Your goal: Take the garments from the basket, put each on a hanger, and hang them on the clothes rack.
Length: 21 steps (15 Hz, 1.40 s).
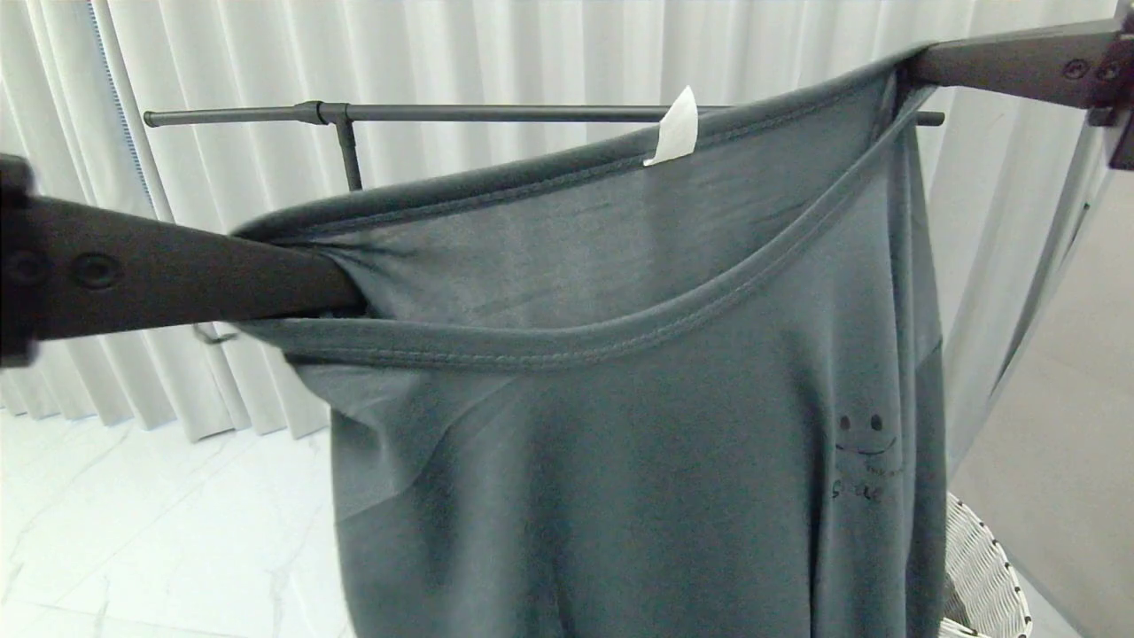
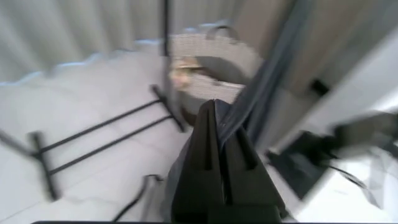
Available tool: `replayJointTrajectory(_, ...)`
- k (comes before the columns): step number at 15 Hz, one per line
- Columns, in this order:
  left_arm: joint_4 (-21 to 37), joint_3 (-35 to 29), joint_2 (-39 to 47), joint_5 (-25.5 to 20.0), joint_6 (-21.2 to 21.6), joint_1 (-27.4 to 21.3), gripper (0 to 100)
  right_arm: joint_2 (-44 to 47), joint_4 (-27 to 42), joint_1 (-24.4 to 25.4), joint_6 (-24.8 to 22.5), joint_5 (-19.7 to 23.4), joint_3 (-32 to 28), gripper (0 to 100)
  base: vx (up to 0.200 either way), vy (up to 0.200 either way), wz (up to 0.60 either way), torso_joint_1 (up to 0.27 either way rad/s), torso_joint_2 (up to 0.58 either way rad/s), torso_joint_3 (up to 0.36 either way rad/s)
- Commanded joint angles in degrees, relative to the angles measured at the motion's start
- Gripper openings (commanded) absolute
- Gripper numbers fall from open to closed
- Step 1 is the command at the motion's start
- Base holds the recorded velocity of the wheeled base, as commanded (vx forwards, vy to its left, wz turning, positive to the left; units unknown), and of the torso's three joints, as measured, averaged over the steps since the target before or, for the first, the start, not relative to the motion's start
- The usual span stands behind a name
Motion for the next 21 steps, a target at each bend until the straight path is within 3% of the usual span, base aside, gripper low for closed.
replayJointTrajectory(1,0.2,0.0,-4.0,0.0,-2.2,-8.0,0,4.5,-0.2,2.4,0.0,0.0,-2.6,0,0.0,0.0,0.0,0.0,0.0,0.0)
replayJointTrajectory(3,0.2,0.0,-4.4,0.0,-2.3,-10.1,0,4.9,-0.1,2.8,0.0,-0.4,-3.4,0,0.0,0.0,0.0,0.0,0.0,0.0)
replayJointTrajectory(8,0.2,-0.1,-4.4,0.7,-1.5,-10.1,0,2.9,1.2,2.5,0.0,-4.1,-3.0,0,0.0,0.0,0.0,0.0,0.0,0.0)
replayJointTrajectory(10,0.2,-0.2,-4.0,2.5,5.2,-7.7,0,1.3,3.0,-0.2,-0.1,-5.3,-3.4,0,0.0,0.0,0.0,0.0,0.0,0.0)
replayJointTrajectory(13,-0.6,-0.3,-2.7,2.8,18.6,3.0,0,-2.4,8.6,-7.3,-0.1,-5.3,-4.5,0,0.0,0.0,0.0,0.0,0.0,0.0)
replayJointTrajectory(14,-1.4,-0.3,-1.9,2.8,20.2,5.1,0,-3.3,10.6,-8.3,-0.1,-5.3,-4.6,0,0.0,0.0,0.0,0.0,0.0,0.0)
replayJointTrajectory(15,-5.7,-0.3,-0.4,2.8,21.3,6.9,0,-5.4,14.1,-9.7,0.0,-5.3,-4.4,0,0.0,0.0,0.0,0.0,0.0,0.0)
replayJointTrajectory(17,-11.4,0.1,2.6,2.9,21.4,6.3,0,-7.5,16.7,-9.5,0.1,-5.2,-2.3,0,0.0,0.0,0.0,0.0,0.0,0.0)
replayJointTrajectory(21,-14.8,-1.0,5.1,4.1,21.5,6.3,0,-11.7,18.3,-9.1,0.0,-7.4,1.8,0,0.0,0.0,0.0,0.0,0.0,0.0)
